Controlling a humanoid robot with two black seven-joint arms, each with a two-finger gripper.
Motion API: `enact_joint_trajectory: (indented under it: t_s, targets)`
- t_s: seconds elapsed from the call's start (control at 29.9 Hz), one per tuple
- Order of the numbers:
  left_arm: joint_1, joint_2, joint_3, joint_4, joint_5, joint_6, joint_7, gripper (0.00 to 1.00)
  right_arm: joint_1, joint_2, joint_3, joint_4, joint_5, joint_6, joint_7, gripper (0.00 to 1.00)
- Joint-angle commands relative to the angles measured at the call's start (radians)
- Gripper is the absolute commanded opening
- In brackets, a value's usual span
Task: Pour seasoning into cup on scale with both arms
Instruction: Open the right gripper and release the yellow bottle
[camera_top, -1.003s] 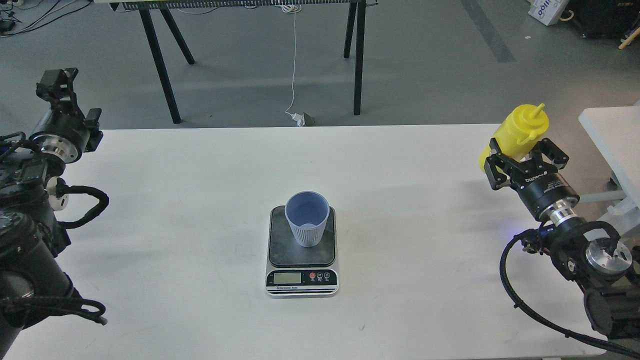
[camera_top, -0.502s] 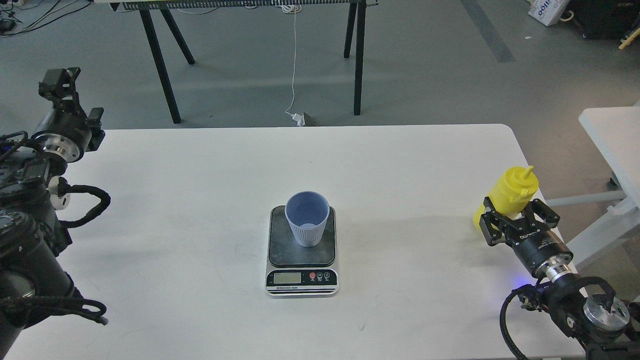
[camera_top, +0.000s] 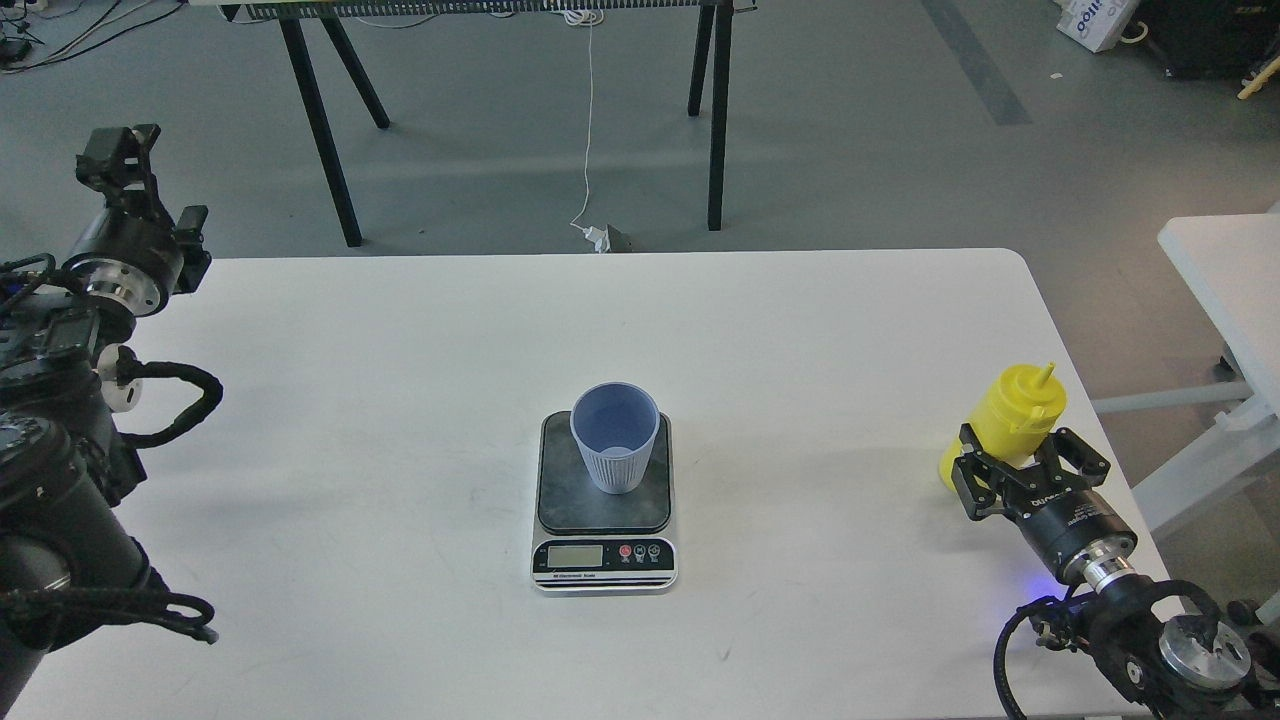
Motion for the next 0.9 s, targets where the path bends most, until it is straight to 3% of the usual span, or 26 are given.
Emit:
enact_joint_trajectory:
  t_s: [0.0,0.37,0.64,0.87]
  targets:
    - [0.002,0.000,0.005,0.000,0.000,0.000,0.000,1.00,-0.016,-0.015,0.001,0.033,-0.002,0.000,-0.001,1.00]
    - [0.005,0.000,0.006,0.000,0.000,0.000,0.000,1.00,-0.189,-0.147,0.027,0.219,0.000,0.000,0.002,1.00]
    - [0.003,0.000,0.006,0.000,0.000,0.000,0.000,1.00,-0.454,-0.280,0.113,0.446,0.001,0.000,0.008,1.00]
    - [0.000,0.002,0.015,-0.001,0.003,0.000,0.000,1.00,-0.518,-0.347,0.354,0.546,0.004,0.000,0.017,1.00]
